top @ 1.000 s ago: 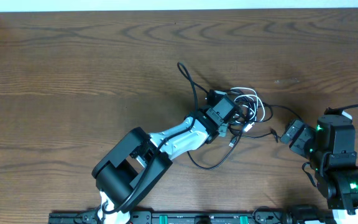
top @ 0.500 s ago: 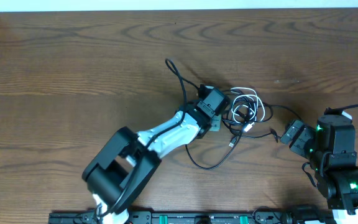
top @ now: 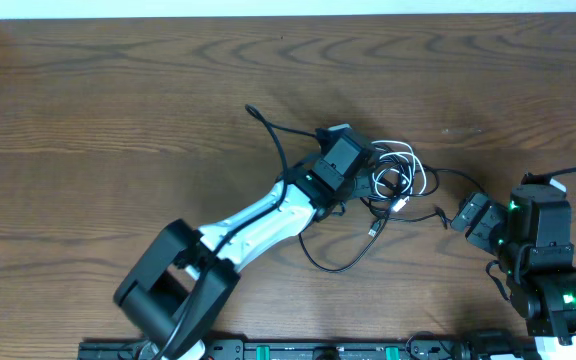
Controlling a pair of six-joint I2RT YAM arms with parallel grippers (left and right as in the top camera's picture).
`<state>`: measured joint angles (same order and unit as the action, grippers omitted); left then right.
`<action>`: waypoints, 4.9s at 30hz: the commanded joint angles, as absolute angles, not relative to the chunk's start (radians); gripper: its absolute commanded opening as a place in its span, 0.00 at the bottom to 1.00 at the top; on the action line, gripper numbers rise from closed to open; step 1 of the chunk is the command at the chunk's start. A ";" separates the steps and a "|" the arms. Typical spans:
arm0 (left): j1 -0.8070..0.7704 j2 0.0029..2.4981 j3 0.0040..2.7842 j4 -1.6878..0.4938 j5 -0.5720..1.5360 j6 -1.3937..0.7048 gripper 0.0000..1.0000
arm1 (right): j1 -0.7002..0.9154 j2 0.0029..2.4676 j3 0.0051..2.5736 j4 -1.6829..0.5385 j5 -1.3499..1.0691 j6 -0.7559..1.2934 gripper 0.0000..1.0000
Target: Untangle cables
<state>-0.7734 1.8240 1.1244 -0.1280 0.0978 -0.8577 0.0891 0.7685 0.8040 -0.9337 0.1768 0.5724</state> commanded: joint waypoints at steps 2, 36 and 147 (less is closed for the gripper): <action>-0.772 1.893 1.128 -0.068 0.263 -0.956 0.08 | 0.085 0.766 0.822 -0.935 0.193 0.559 0.99; -0.714 2.065 1.128 -0.412 0.400 -0.735 0.08 | 0.085 0.766 0.822 -0.937 0.193 0.559 0.99; -0.527 1.666 1.180 -0.587 0.203 -0.581 0.08 | 0.087 0.928 0.779 -0.896 -0.653 0.092 0.65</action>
